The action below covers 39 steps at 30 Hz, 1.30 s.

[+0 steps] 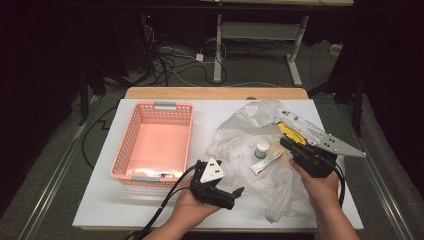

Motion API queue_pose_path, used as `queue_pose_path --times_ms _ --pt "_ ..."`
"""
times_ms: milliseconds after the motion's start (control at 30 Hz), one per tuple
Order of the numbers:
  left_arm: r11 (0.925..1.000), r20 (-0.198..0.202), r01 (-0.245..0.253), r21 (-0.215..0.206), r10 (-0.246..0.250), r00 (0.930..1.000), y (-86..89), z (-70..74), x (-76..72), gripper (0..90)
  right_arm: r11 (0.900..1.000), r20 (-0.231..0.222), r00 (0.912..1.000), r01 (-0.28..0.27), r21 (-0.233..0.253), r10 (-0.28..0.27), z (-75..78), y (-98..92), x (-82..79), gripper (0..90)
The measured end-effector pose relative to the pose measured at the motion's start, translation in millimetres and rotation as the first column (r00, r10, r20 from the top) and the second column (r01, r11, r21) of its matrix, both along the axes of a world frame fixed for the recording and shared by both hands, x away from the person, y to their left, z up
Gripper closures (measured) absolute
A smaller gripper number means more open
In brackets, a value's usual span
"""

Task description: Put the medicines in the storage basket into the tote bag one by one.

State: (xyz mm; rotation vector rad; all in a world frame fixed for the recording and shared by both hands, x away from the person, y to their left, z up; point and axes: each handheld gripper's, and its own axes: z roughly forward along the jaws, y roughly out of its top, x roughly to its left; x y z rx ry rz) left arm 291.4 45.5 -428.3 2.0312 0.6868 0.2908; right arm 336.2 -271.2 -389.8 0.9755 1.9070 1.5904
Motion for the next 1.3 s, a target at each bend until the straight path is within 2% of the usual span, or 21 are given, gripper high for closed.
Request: queue_pose_path --times_ms 167,267,433,533,800,900,1000,1133,1300 --pt "0.9994 0.008 -0.035 0.004 0.035 0.9993 16.7 5.7 -0.7 0.0 1.0 0.0 1.0 0.0 0.0 0.0 -0.3 0.5 0.1 89.7" --pt "0.9977 0.01 -0.068 -0.008 0.068 0.9976 29.0 8.4 1.8 0.0 1.0 0.0 1.0 0.0 0.0 0.0 -0.2 1.0 -0.2 89.7" --pt "0.991 0.03 -0.133 -0.012 0.133 0.9906 51.4 13.0 5.3 2.9 1.0 -0.003 1.0 0.001 0.0 -0.001 0.2 -0.2 -0.6 89.7" --pt "0.9868 0.021 -0.162 -0.012 0.162 0.9866 65.6 14.5 8.4 5.4 1.0 0.0 1.0 0.0 -0.002 0.0 0.0 0.1 -0.3 89.6" --pt "0.9678 0.035 -0.252 -0.002 0.252 0.9672 101.9 14.9 13.2 15.2 1.0 -0.007 1.0 0.003 0.001 -0.003 -0.5 0.7 -0.4 89.6" --pt "0.9583 0.033 -0.286 -0.015 0.286 0.9577 115.2 16.8 14.7 18.6 1.0 -0.004 1.0 0.002 -0.002 -0.002 -0.4 0.8 -0.6 89.6" --pt "0.9475 0.039 -0.32 -0.006 0.32 0.9467 126.0 18.2 15.6 25.3 1.0 -0.005 1.0 0.003 -0.002 -0.003 -0.5 0.7 -0.5 89.6" --pt "0.9318 0.005 -0.363 0.004 0.363 0.9318 142.6 15.8 16.9 33.0 1.0 -0.007 1.0 -0.001 -0.007 0.001 -1.7 1.6 -0.3 89.6" --pt "0.9207 -0.037 -0.388 0.039 0.39 0.9203 157.5 14.6 18.2 43.2 1.0 -0.015 0.9999 -0.002 -0.011 0.002 -3.6 3.0 0.1 89.6"
